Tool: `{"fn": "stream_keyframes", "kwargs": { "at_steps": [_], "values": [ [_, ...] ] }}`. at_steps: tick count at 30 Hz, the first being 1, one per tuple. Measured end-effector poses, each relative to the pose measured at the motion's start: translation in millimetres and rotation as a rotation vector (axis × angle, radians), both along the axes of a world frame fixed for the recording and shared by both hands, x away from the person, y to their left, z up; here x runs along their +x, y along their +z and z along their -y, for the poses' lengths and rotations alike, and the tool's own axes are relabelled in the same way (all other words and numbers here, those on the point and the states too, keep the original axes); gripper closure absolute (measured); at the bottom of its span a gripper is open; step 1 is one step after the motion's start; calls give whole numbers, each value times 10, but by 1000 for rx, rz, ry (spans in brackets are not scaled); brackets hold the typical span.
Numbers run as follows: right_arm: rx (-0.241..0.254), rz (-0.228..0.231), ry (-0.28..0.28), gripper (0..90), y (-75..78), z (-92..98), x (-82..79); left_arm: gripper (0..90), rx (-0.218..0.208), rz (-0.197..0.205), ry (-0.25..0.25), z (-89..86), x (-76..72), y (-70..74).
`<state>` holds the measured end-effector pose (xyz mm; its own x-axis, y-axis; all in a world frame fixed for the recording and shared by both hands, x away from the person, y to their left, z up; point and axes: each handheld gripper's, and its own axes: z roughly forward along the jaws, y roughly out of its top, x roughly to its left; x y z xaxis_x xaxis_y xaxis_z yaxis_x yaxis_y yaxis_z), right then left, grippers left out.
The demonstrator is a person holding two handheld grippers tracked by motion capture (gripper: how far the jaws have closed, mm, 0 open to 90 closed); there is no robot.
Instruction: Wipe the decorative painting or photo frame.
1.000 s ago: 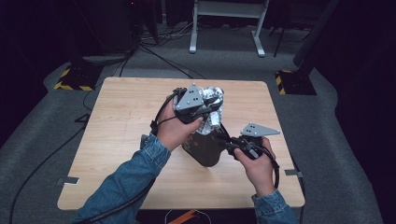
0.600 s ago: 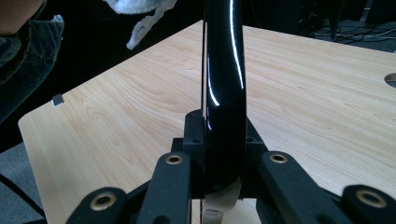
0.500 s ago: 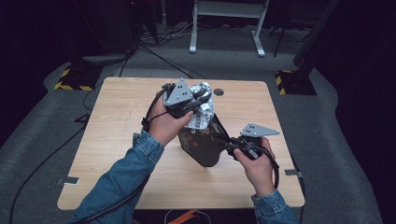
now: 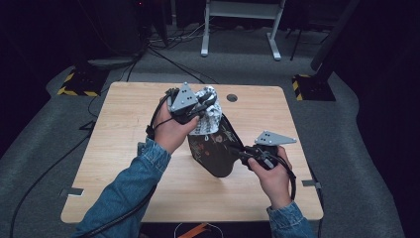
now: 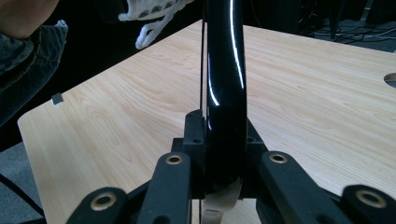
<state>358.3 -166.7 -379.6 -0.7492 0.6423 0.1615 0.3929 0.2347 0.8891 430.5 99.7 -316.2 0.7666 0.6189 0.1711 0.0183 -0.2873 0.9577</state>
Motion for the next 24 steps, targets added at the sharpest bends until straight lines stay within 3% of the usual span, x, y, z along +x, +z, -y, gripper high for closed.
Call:
{"fn": "stream_keyframes", "kwargs": {
  "at_steps": [14, 24],
  "values": [
    [-2, -5, 3, 801, 2, 7, 9, 802, -1, -69, 56, -152, 82, -164],
    [1, -7, 6, 802, -2, 13, 18, 802, 16, -93, 74, -222, 84, -268]
  ]
}}
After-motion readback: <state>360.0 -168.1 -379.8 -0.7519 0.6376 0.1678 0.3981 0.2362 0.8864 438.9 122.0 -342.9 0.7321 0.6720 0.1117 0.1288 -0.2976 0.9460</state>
